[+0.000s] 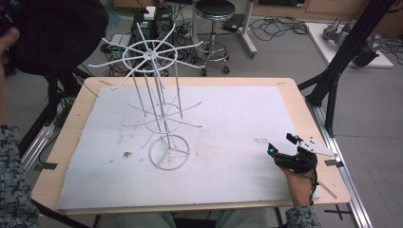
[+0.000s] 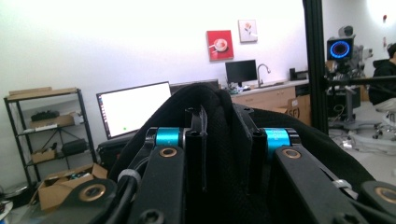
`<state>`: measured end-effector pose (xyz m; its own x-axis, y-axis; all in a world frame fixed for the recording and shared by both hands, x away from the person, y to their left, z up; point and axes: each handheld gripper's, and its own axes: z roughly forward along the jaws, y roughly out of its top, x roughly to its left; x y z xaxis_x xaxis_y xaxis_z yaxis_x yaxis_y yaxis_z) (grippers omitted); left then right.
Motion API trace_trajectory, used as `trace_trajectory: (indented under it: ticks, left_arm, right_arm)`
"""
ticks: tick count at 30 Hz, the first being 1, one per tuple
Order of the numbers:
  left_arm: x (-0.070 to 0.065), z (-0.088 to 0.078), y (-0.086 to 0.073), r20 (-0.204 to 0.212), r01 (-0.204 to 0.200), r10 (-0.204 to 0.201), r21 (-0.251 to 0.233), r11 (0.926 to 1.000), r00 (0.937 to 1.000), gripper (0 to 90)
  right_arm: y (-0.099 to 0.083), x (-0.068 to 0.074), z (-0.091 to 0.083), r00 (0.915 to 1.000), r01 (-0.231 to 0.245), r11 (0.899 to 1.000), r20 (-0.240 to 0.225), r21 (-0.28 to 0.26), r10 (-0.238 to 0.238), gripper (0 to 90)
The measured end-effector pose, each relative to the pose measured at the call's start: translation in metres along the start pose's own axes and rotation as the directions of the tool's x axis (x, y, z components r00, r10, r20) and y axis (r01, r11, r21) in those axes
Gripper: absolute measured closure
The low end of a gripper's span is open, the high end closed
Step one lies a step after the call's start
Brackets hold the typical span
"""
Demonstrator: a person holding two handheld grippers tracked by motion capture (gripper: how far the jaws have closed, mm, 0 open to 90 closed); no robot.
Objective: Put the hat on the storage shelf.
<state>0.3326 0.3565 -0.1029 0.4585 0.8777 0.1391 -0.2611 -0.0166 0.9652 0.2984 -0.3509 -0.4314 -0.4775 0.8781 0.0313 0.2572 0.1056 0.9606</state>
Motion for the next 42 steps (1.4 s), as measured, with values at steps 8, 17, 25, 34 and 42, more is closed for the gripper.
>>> trace_trajectory:
  ticks: [8,17,25,34,42]
  left_arm:
    - [-0.004,0.007,0.023,0.013,0.025,-0.025,-0.034,0.9991,0.9996,76.2]
    - [-0.017,0.019,0.036,0.073,0.053,-0.048,-0.066,0.9964,0.9962,76.2]
    - [-0.031,0.032,0.042,0.113,0.053,-0.047,-0.057,0.9970,0.9925,76.2]
    - [-0.052,0.059,0.036,0.167,0.049,-0.047,-0.004,0.9988,0.9848,76.1]
    - [-0.059,0.071,0.027,0.194,0.057,-0.064,0.040,0.9976,0.9790,76.0]
  right_arm:
    - [0.000,0.001,0.001,1.0000,0.005,1.000,-0.006,0.002,-0.005,11.8]
    - [0.000,0.001,0.001,1.0000,-0.001,1.000,-0.006,0.002,0.001,11.8]
    - [0.000,0.001,0.002,0.9999,0.004,1.000,-0.009,0.003,-0.004,11.8]
    - [0.000,0.002,0.002,0.9999,0.011,1.000,-0.012,0.006,-0.011,11.8]
    - [0.001,0.001,0.003,0.9999,0.010,1.000,-0.011,0.001,-0.010,11.8]
